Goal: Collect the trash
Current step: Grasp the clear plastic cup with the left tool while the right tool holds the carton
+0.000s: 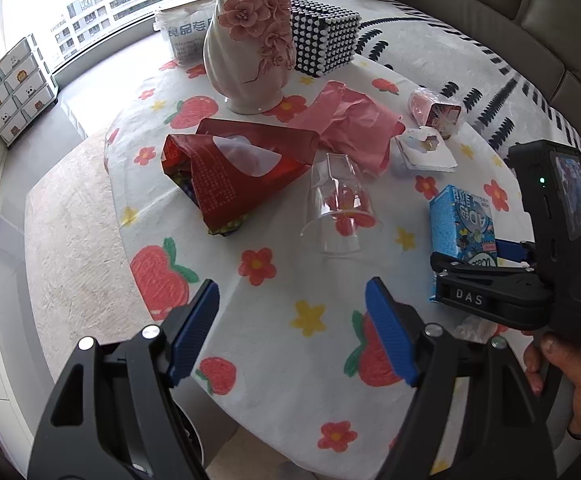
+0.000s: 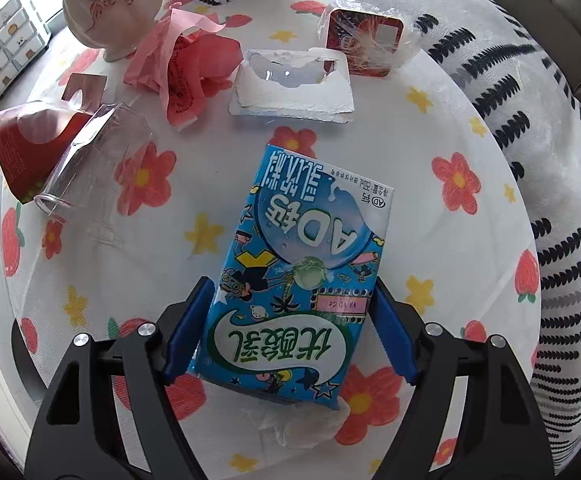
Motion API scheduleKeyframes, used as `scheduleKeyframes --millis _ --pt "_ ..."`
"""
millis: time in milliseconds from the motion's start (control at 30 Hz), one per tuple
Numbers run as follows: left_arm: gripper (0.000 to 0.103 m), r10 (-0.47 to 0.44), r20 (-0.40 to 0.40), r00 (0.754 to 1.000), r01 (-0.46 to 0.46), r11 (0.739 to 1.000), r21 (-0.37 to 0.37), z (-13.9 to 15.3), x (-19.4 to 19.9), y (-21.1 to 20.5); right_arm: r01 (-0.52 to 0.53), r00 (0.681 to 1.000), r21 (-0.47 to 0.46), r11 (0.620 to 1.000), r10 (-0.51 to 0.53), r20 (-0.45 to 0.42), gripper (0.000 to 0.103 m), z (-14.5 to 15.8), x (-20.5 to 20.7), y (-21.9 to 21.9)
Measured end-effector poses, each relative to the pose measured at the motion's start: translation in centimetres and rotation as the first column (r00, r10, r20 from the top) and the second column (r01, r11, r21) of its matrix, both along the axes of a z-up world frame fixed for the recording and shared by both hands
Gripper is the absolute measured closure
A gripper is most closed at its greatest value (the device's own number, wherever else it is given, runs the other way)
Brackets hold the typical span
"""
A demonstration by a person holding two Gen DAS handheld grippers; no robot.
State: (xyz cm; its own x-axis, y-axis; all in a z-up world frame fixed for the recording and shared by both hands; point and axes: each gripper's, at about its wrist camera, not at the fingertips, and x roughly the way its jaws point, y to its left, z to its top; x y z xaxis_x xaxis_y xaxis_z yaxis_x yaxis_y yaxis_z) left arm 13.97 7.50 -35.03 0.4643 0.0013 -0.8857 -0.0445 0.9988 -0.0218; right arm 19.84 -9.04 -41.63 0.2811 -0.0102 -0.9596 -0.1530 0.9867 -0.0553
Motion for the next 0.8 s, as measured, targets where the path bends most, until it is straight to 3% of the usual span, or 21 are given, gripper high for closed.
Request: scheduleKeyframes --millis 633,800 --pt "0.03 -0.064 0.008 0.998 0.063 0.992 0.106 -4.6 5.7 -2.9 -0.133 0.99 0.007 0.991 0.132 0.051 0.03 0.5 -0.5 -0.5" --pt "0.045 -0.087 -0.009 0.996 0.088 0.988 0.126 -6.0 7.0 -3.5 -0.159 0.986 0.005 0.987 0.159 0.049 0.03 0.3 -0.5 -0.7"
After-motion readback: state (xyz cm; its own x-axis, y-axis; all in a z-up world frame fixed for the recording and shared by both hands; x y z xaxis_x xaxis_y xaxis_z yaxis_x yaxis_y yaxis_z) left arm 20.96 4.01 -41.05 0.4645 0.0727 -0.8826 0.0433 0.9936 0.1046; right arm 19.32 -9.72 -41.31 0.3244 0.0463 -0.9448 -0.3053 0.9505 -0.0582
